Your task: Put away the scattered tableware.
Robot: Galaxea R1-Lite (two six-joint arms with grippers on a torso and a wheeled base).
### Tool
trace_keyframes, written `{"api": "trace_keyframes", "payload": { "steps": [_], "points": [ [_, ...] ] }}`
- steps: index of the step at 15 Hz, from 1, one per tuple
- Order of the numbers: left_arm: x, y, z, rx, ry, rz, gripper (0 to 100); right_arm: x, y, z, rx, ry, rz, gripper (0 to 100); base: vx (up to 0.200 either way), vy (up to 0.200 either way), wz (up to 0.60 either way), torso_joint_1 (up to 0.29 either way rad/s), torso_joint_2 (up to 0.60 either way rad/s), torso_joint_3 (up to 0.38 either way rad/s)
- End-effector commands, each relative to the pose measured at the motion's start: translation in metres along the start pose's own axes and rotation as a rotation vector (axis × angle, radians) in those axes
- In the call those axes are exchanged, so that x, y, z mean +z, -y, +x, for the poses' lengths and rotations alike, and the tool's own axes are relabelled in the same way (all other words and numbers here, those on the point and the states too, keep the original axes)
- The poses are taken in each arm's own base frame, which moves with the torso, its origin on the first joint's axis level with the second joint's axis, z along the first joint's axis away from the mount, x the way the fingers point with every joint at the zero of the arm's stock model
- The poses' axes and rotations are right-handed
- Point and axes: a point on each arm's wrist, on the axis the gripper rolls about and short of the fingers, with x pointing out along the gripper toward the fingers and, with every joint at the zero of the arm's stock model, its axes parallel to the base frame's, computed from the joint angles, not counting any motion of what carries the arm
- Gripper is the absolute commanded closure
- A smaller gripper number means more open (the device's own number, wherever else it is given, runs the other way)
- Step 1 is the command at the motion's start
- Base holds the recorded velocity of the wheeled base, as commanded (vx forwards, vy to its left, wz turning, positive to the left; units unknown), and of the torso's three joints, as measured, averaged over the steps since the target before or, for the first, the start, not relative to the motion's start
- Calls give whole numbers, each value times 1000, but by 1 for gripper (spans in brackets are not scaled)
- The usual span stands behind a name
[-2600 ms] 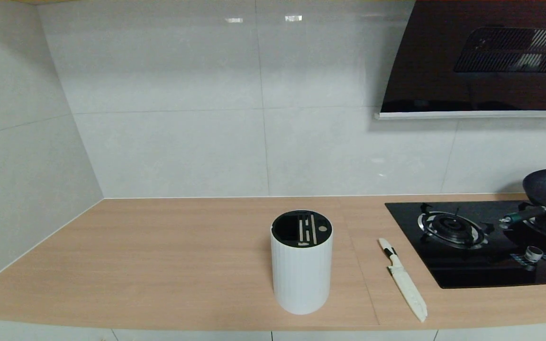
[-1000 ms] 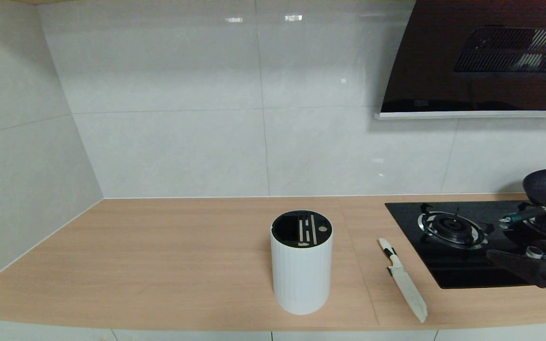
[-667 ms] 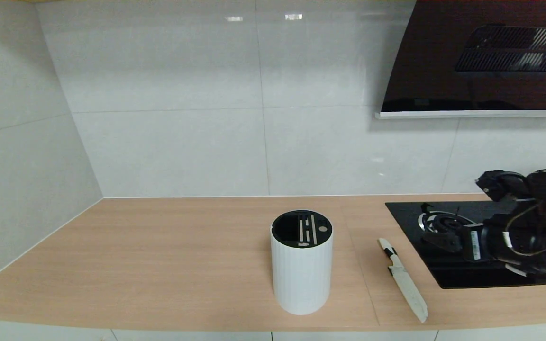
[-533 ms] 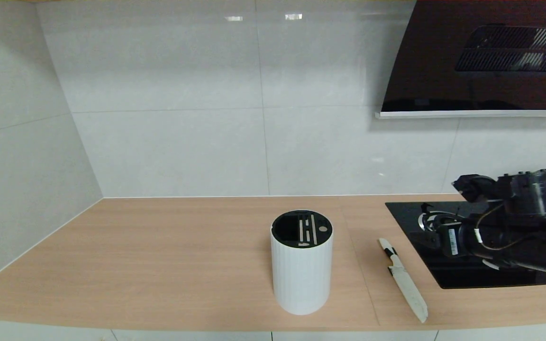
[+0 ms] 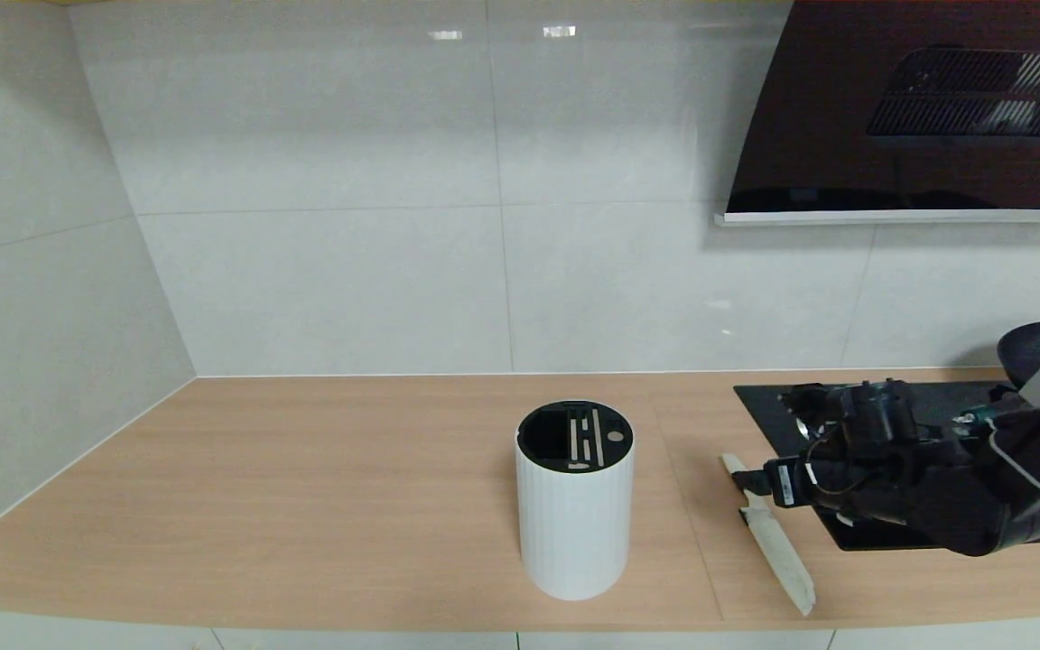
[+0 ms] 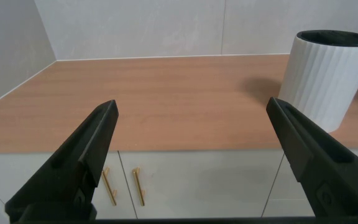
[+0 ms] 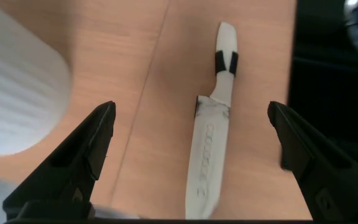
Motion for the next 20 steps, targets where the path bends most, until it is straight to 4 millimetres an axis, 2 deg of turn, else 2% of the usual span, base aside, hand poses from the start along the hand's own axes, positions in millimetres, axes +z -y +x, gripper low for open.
{"api": "trace_keyframes", "payload": {
  "steps": [1,5,9,11,20],
  "points": [
    [0,0,0,0,0,0,0,-23,2,27,-4,-80,3,0,0,0,0,0,0,0],
    [0,0,0,0,0,0,0,-36,4,53,-18,-121,2,0,0,0,0,0,0,0],
    [0,0,0,0,0,0,0,-41,5,68,-21,-133,3,0,0,0,0,0,0,0],
    [0,0,0,0,0,0,0,-45,12,78,-47,-143,13,0,0,0,0,0,0,0],
    [0,0,0,0,0,0,0,-50,18,89,-88,-156,7,0,0,0,0,0,0,0]
  ]
}}
